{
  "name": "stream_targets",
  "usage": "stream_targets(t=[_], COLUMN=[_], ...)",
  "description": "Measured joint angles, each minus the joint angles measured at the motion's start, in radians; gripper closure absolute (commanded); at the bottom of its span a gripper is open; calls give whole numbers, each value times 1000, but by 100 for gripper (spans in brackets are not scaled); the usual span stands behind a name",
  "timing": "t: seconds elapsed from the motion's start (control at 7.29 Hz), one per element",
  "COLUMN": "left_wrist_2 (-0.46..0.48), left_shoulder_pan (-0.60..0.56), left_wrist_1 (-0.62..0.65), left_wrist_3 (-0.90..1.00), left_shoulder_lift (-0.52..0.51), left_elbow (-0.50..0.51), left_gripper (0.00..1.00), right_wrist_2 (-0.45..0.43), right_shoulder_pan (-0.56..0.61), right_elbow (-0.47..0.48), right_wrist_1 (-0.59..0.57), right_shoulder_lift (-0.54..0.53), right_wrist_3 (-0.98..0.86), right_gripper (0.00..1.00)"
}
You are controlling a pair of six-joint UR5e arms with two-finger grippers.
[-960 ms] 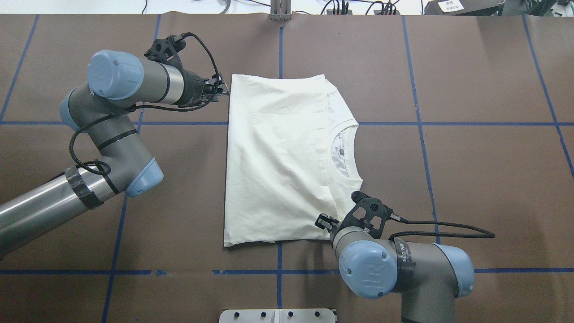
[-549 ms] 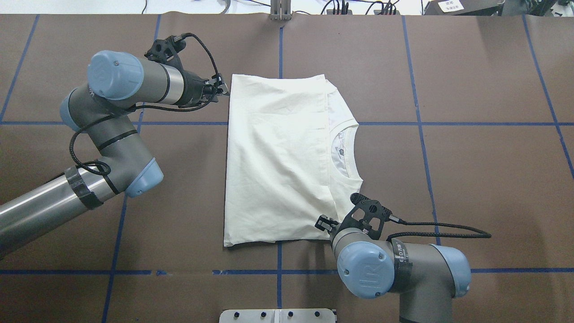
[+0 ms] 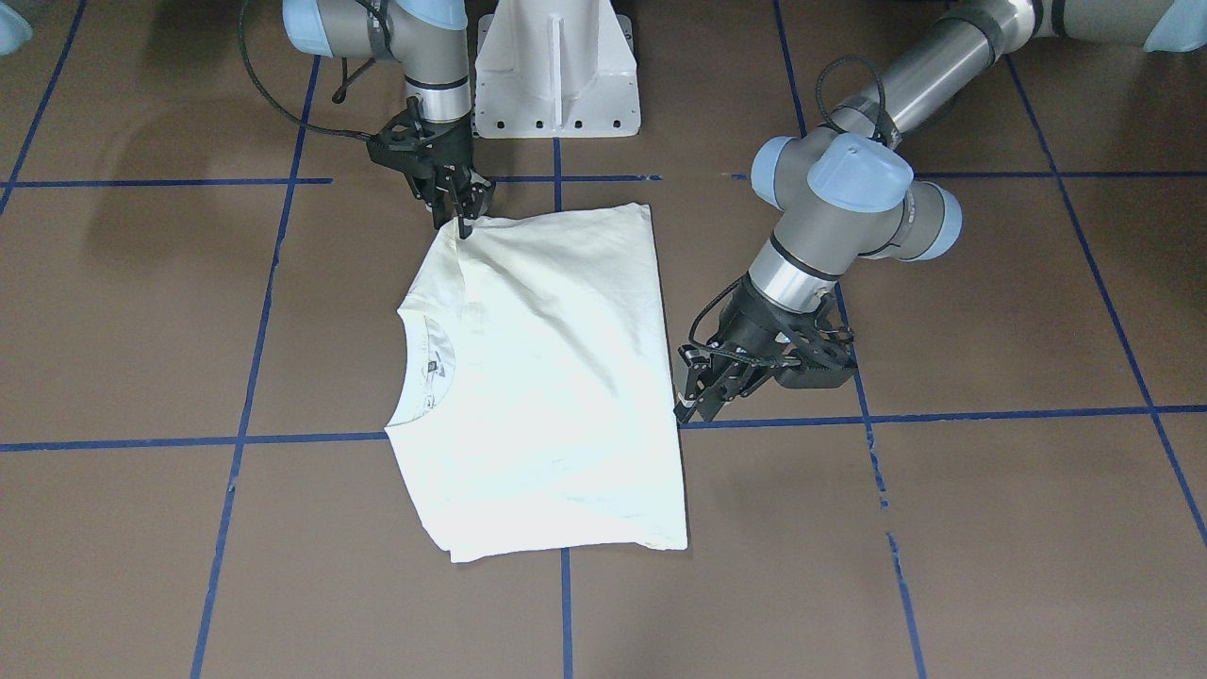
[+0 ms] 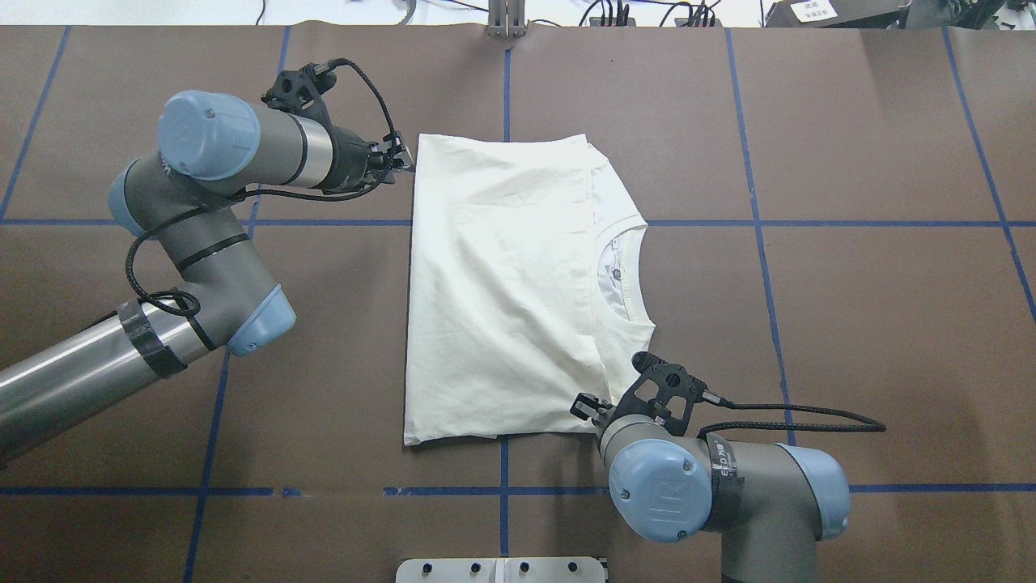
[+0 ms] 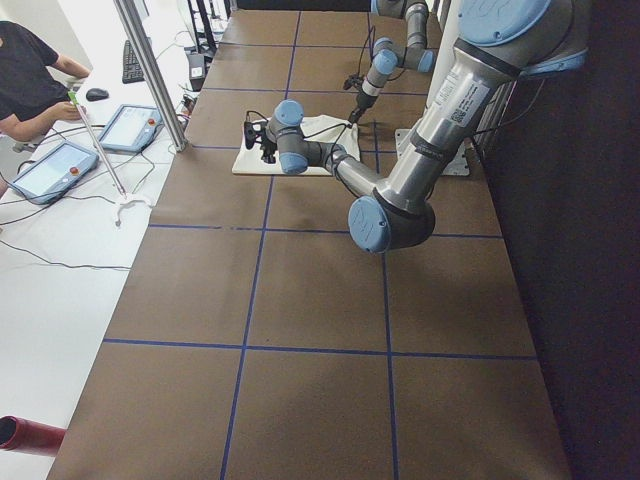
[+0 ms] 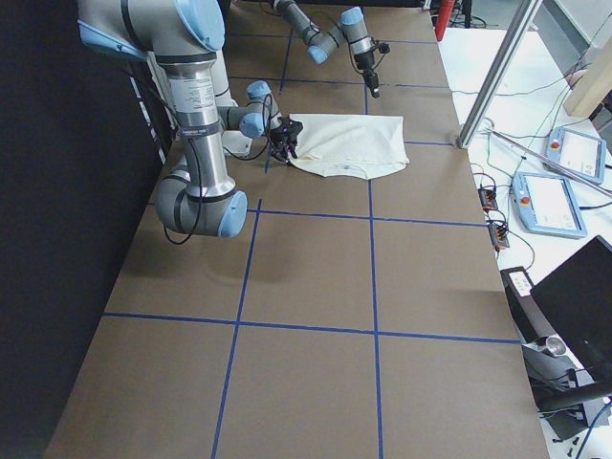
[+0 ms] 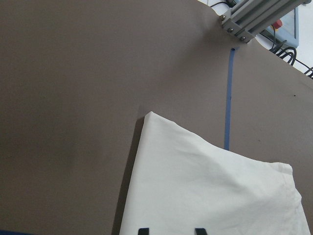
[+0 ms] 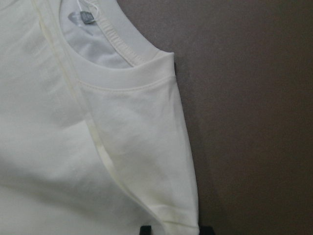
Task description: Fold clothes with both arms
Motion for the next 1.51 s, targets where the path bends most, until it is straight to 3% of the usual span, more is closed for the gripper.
stream_targets(t=[0.55,0.82,0.96,1.23,1.51], left_wrist_2=[0,-3,-3,16,115], left_shoulder_pan=[0,1,18,116,272], left_wrist_1=[0,13,61,186,224], left_wrist_3=[-19,-30,-61,-158,-269], left_shoulder_lift=[0,6,30,169,327], left_elbow=[-1,-29,-103,-364,-538], left_gripper=[58,58,57,53,51], right_wrist_2=[4,20,30,39,41], right_shoulder_pan=[-3,-1,1,3,5], right_elbow=[10,58,82,104,109], right_wrist_1=[1,-2,-4,-4,-3], right_shoulder_lift=[6,3,0,-5,-6], right_wrist_3=[-1,-3,-4,-6,-7], right_gripper=[100,100,100,100,100])
